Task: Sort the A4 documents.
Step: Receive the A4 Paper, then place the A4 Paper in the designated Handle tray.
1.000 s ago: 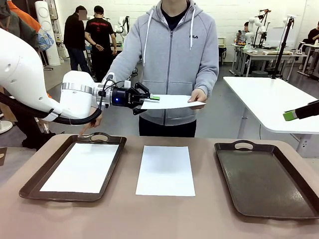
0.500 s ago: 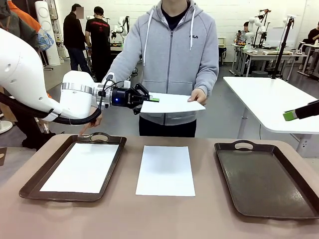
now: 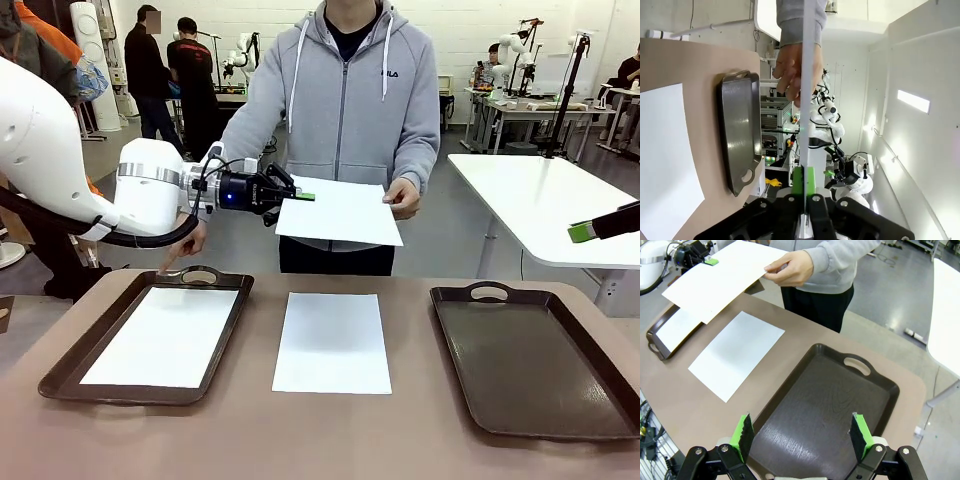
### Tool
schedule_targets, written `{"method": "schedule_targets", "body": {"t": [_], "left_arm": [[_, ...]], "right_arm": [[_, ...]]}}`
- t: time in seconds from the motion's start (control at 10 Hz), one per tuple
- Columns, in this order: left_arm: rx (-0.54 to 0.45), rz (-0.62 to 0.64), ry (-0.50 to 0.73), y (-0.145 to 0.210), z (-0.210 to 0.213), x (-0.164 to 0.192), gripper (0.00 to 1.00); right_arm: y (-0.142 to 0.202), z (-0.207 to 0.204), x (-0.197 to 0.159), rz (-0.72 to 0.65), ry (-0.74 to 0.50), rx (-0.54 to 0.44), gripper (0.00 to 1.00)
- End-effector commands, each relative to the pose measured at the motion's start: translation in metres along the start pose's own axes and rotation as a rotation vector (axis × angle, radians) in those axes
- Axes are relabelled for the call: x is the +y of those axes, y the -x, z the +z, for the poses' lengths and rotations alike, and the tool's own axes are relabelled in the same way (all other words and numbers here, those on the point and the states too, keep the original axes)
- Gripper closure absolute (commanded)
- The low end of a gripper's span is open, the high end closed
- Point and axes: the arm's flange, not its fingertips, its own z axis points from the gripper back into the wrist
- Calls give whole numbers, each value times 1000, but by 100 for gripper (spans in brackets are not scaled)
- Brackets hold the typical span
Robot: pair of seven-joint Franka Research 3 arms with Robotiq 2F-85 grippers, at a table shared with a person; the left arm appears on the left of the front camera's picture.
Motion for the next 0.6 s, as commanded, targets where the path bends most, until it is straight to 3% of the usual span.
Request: {"method": "schedule_targets", "body": {"t": [0.0,0.5], "left_arm": [[-4,8,-8,0,-7,5,100],[-4,8,-8,0,-7,5,100]], "right_arm": [[0,-2,0,-1,-8,-1,0],[0,-2,0,-1,-8,-1,0]]}}
